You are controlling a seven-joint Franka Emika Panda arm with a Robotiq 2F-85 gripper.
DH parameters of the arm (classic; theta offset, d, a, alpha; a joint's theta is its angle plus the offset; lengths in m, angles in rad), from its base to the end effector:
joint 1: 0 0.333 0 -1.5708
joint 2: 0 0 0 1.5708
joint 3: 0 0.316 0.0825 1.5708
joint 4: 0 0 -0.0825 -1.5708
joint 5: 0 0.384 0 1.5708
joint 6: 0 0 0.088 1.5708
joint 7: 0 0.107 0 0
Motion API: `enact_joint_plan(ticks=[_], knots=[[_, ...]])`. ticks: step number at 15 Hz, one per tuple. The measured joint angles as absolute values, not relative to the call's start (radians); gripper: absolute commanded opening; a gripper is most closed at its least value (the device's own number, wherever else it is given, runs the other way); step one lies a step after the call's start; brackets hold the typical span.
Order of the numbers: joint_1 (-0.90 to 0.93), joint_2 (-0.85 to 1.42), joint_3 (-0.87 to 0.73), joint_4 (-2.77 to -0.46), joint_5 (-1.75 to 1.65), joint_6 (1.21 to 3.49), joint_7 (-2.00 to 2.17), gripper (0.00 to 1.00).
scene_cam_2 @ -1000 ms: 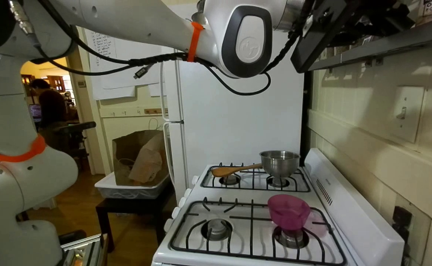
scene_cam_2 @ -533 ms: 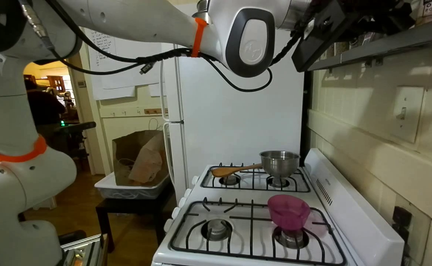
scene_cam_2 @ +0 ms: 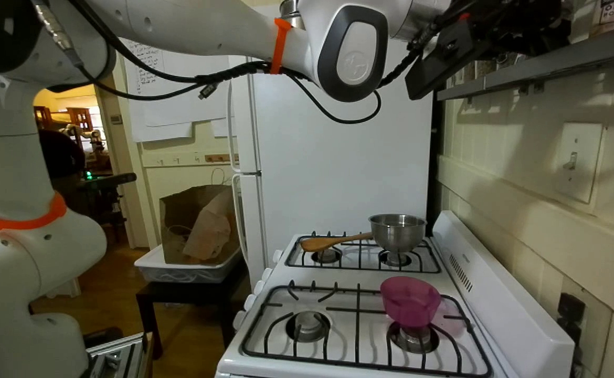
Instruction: Pick up the black object and put it on the shelf
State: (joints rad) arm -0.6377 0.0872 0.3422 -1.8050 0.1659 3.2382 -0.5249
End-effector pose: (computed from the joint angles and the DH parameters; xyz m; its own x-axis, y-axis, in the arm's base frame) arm 0.5873 -0.2065 0.6608 0.2966 0.2494 0.9219 -0.2165 -0.9226 0.3192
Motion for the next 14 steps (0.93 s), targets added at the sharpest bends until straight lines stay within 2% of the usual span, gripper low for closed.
enact_joint_plan(ticks=[10,14], knots=[[-0.608,0.050,0.285,-1.749,0.104,3.041,-0.221,0.19],[-0.421,0.057,0.095,-1.718,0.093,2.988,-0.141,0.19]])
